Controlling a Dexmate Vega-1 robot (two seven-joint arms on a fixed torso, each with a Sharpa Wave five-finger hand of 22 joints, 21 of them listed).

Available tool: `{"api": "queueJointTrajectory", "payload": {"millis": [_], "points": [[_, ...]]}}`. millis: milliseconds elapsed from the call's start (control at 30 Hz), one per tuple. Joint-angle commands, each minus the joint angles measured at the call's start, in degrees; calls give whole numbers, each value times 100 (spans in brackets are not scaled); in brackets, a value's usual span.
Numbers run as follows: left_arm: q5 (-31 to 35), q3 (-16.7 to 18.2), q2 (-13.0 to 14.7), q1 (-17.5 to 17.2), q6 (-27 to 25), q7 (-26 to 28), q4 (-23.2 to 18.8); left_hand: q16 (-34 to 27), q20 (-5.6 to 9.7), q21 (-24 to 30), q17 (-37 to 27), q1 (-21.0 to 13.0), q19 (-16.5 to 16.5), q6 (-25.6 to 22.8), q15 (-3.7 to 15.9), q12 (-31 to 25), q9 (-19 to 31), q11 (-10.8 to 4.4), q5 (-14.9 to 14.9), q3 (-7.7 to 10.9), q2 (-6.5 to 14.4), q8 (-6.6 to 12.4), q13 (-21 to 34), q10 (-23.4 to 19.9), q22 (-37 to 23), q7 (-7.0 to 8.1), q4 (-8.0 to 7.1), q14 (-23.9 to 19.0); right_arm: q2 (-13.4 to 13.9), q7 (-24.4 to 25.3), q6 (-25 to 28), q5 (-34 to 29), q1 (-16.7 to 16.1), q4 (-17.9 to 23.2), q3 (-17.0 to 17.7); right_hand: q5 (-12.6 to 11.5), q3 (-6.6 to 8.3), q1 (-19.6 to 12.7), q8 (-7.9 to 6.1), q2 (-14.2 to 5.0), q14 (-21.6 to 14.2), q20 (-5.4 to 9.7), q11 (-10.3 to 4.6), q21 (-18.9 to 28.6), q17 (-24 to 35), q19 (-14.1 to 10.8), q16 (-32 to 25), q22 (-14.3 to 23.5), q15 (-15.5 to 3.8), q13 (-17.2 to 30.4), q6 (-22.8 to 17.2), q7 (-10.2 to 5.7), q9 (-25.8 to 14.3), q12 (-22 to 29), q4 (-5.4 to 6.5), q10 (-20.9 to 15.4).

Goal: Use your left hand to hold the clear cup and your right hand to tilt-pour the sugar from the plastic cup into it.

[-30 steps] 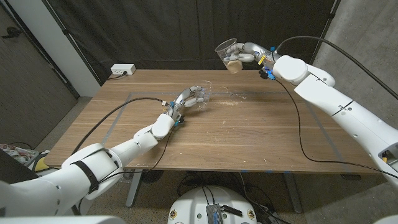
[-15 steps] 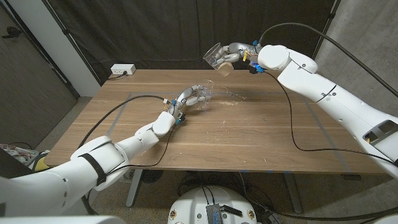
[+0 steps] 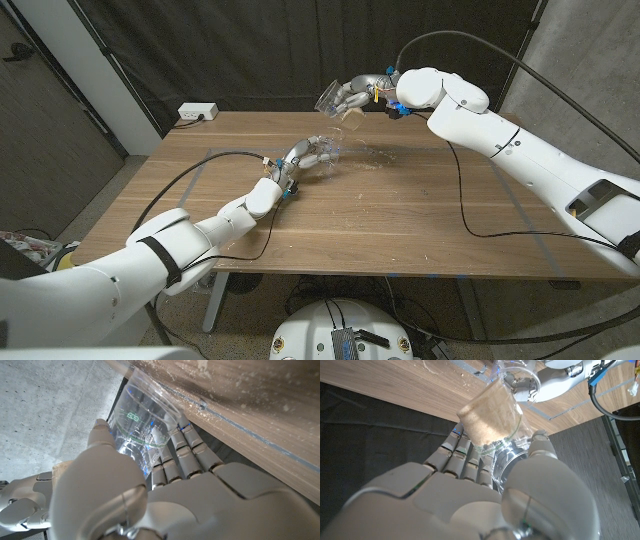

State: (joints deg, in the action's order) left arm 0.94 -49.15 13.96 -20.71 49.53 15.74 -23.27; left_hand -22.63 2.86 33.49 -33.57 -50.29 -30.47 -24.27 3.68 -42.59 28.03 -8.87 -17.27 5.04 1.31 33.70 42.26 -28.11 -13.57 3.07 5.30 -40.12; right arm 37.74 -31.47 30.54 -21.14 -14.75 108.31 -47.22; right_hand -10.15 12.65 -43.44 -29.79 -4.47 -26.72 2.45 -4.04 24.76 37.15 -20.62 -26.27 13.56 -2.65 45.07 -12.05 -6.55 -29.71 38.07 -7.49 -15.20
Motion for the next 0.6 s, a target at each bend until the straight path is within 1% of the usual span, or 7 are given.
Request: {"api": "queueJointTrajectory", "payload": {"millis": [33,100,167,200,333,400,600], "points": [[-86,36,140,-129,639,-1,18,19,367,45,-20,6,5,-77,771,6,18,12,27,-40,36,38,-9,-79,-11,16,17,-51,-154,-341,-168,-391,-5,-81,-60,-3,30,50,-1,12,-26,54,-37,-10,4,36,11,13,-1045,18,-43,-31,-20,-13,40,-20],[-57,54,226,-207,752,71,-91,23,364,45,-23,8,10,-79,780,10,18,16,28,-44,39,39,-19,-84,-10,3,14,-46,-174,-358,-216,-402,-32,-107,-36,-2,28,64,1,13,-34,51,-14,-11,4,39,18,9,-1044,20,-49,-28,-18,-13,44,-32],[11,72,379,-325,743,173,-369,26,368,46,-29,7,17,-71,770,12,18,7,31,-48,46,37,-22,-89,-7,-1,10,-52,-194,-386,-253,-430,-40,-132,-28,-2,30,68,2,11,-40,42,-29,-14,4,47,23,7,-1047,22,-54,-38,-17,-17,44,-32],[28,104,525,-454,698,232,-654,27,377,50,-32,5,11,-93,782,7,17,-3,33,-50,51,45,-19,-99,-6,6,9,-56,-219,-404,-289,-415,-37,-168,-19,-2,30,70,5,13,-40,41,-27,-14,3,46,26,5,-1046,23,-49,-34,-16,-20,44,-28],[-21,215,984,-871,78,302,-1739,36,370,56,-41,6,14,-90,779,5,17,3,38,-59,61,45,-10,-96,-3,0,1,-52,-252,-440,-351,-452,-58,-201,4,-2,32,85,12,8,-49,35,-55,-19,3,58,40,-2,-1045,28,-51,-40,-13,-32,47,-21],[-38,245,1113,-989,-101,346,-2021,43,366,56,-46,6,21,-88,767,9,13,6,41,-63,65,42,-15,-98,-1,-3,-1,-46,-268,-461,-395,-453,-72,-214,17,-3,33,94,17,6,-45,31,-14,-20,2,60,52,-5,-1045,31,-49,-36,-11,-34,48,-27],[20,295,1440,-1201,-528,498,-2700,54,365,65,-60,2,24,-94,772,11,9,-2,49,-75,83,43,-21,-109,4,1,-10,-51,-287,-556,-468,-619,-54,-212,-36,0,28,125,23,9,-50,23,-28,-22,1,65,69,-12,-1043,36,-54,-37,-8,-44,59,-27]]}}
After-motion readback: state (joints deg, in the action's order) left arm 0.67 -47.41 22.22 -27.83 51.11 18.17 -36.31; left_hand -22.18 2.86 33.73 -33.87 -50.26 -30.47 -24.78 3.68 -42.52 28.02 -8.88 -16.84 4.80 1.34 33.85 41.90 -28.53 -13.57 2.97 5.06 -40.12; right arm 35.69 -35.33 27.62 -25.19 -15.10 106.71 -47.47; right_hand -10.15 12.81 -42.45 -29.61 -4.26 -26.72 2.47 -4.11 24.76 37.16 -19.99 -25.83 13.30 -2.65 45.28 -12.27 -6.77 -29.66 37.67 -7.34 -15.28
